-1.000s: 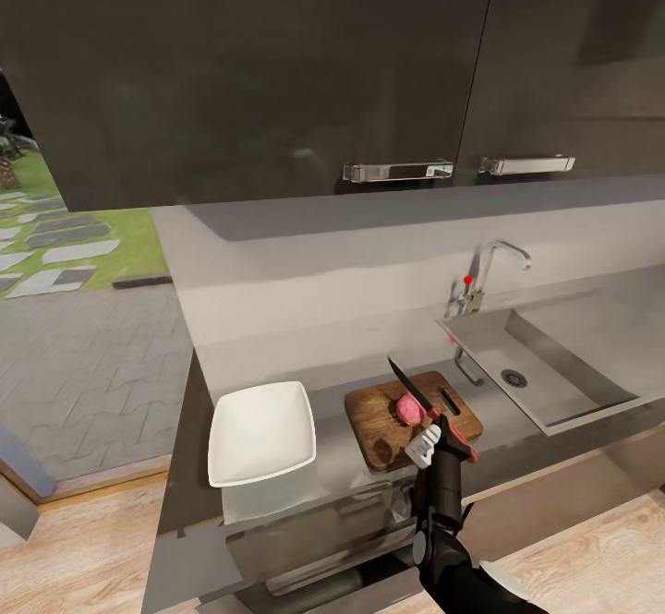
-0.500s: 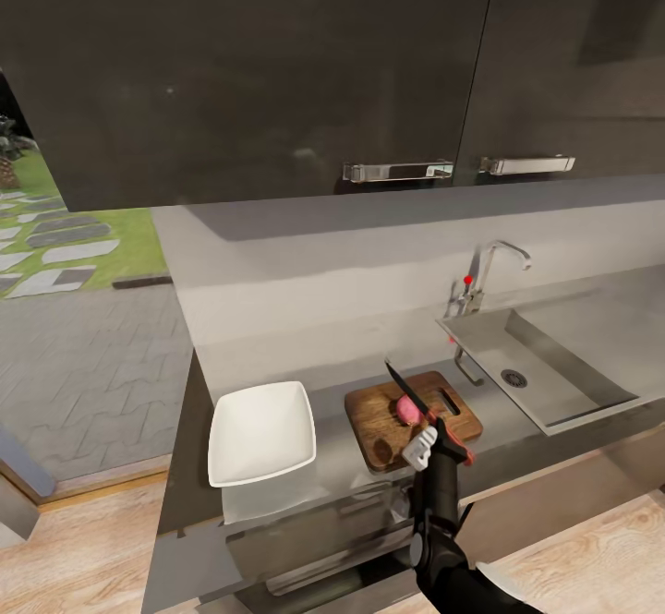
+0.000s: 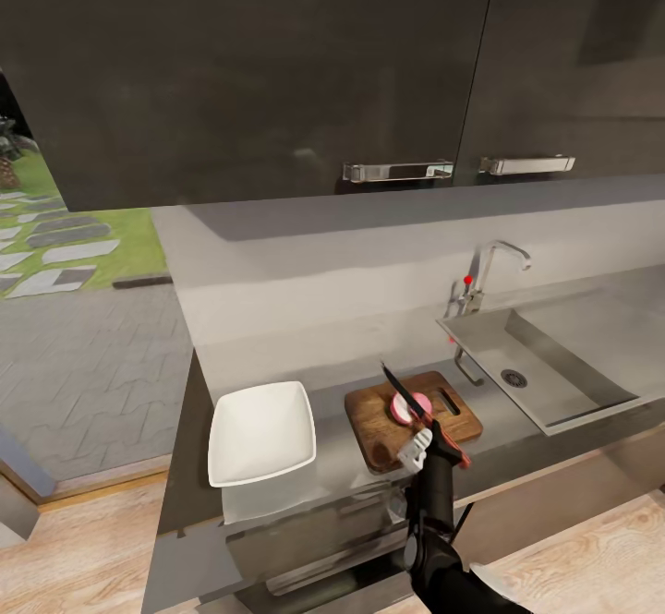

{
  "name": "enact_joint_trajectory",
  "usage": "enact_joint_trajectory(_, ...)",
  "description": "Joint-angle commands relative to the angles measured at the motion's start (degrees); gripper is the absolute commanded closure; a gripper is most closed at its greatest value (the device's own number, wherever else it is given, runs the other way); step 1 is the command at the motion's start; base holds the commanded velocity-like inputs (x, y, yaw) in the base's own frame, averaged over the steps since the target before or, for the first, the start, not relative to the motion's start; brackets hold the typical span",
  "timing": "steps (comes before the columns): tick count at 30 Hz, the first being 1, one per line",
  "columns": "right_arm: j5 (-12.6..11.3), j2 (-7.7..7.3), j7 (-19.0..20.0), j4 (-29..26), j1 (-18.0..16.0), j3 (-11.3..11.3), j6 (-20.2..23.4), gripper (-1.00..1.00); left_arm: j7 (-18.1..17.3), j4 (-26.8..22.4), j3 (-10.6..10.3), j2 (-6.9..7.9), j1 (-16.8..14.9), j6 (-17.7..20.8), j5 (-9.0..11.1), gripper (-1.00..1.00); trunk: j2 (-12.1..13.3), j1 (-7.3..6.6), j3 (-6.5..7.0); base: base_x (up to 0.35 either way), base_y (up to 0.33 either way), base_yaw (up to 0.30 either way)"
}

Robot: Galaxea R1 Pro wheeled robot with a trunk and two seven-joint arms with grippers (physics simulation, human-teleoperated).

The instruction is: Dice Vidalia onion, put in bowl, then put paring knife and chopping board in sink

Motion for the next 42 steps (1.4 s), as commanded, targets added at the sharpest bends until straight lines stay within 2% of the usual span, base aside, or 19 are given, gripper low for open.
enact_joint_trajectory(1, 0.04, -0.15, -0.08, -1.01, -0.07, 0.07, 0.36, 1.00, 0.08, 0.22, -0.51, -0.03, -0.10, -0.38, 0.58, -1.00, -0.12, 0.04, -0.12, 0.000, 0.000, 0.000)
enact_joint_trajectory(3, 0.05, -0.41, -0.09, -3.44, -0.07, -0.03, 0.36, 1.00, 0.08, 0.22, -0.51, -0.03, -0.10, -0.40, 0.58, -1.00, -0.12, 0.04, -0.12, 0.000, 0.000, 0.000)
enact_joint_trajectory(4, 0.02, -0.86, -0.09, -6.54, -0.07, -0.05, 0.43, 1.00, 0.08, 0.22, -0.51, -0.05, -0.10, -0.40, 0.58, -1.00, -0.12, 0.04, -0.12, 0.000, 0.000, 0.000)
enact_joint_trajectory(10, -0.28, -5.67, 0.55, -16.41, -0.07, -0.05, 0.80, 1.00, 0.08, 0.22, -0.51, -0.07, -0.10, -0.41, 0.58, -1.00, -0.12, 0.04, -0.12, 0.000, 0.000, 0.000)
enact_joint_trajectory(13, -0.35, -6.49, 0.81, -17.89, -0.07, -0.06, 0.88, 1.00, 0.08, 0.22, -0.51, -0.05, -0.10, -0.39, 0.58, -1.00, -0.12, 0.04, -0.12, 0.000, 0.000, 0.000)
enact_joint_trajectory(21, -0.53, -6.85, 0.95, -18.51, -0.07, -0.01, 0.93, 1.00, 0.08, 0.22, -0.51, -0.07, -0.10, -0.36, 0.58, -1.00, -0.12, 0.04, -0.12, 0.000, 0.000, 0.000)
enact_joint_trajectory(35, -0.62, -6.56, 1.00, -17.82, -0.07, 0.17, 0.94, 1.00, 0.08, 0.22, -0.51, -0.08, -0.10, -0.34, 0.58, -1.00, -0.12, 0.04, -0.12, -0.013, -0.064, 0.000)
enact_joint_trajectory(42, -0.64, -5.95, 4.76, -17.46, -0.07, 0.28, 0.94, 1.00, 0.08, 0.22, -0.51, -0.08, -0.10, -0.34, 0.58, -1.00, -0.12, 0.04, -0.12, -0.001, -0.004, 0.000)
